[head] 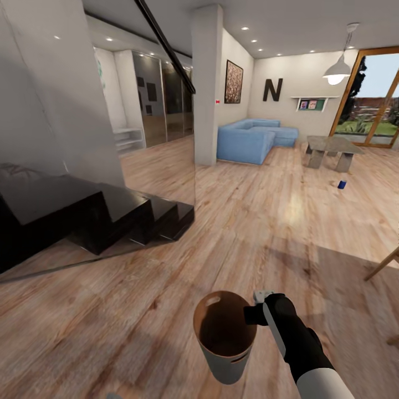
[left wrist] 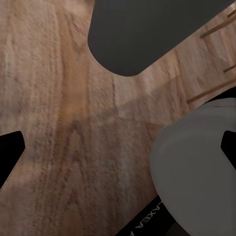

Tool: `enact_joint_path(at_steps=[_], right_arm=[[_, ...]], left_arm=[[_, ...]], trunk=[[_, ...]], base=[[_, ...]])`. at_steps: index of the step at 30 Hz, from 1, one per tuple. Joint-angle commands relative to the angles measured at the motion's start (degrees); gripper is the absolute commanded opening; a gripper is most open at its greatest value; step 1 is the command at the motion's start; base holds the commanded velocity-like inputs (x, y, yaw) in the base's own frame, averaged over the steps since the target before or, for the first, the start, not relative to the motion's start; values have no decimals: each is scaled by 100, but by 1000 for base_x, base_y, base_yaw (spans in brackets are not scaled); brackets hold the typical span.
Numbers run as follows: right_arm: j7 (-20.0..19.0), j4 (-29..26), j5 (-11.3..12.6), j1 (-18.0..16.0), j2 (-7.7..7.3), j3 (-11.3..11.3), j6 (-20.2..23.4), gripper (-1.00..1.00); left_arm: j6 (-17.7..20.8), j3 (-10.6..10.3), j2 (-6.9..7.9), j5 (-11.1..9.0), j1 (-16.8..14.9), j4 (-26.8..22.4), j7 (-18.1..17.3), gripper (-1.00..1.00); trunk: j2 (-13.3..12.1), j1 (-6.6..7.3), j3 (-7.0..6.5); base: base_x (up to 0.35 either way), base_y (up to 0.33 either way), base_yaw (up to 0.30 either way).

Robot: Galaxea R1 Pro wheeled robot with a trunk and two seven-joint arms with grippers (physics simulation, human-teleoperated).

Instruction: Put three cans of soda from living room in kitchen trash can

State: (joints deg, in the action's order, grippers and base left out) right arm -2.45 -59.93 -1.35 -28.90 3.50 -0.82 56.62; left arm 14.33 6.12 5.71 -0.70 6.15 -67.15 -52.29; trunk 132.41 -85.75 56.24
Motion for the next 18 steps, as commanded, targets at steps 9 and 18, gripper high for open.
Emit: enact_joint_path(at_steps=[9, 18], right_arm=[[-28, 1, 117, -2, 1, -2, 1, -100], [-28, 4, 117, -2, 1, 2, 0, -100]], left_arm=[[1, 1, 0, 0, 0, 0, 0, 100], [3, 3, 1, 0, 0, 0, 0, 100]], trunk=[[0, 0, 34], [0, 0, 66]], base=[[31, 0, -152], [2, 0, -163]])
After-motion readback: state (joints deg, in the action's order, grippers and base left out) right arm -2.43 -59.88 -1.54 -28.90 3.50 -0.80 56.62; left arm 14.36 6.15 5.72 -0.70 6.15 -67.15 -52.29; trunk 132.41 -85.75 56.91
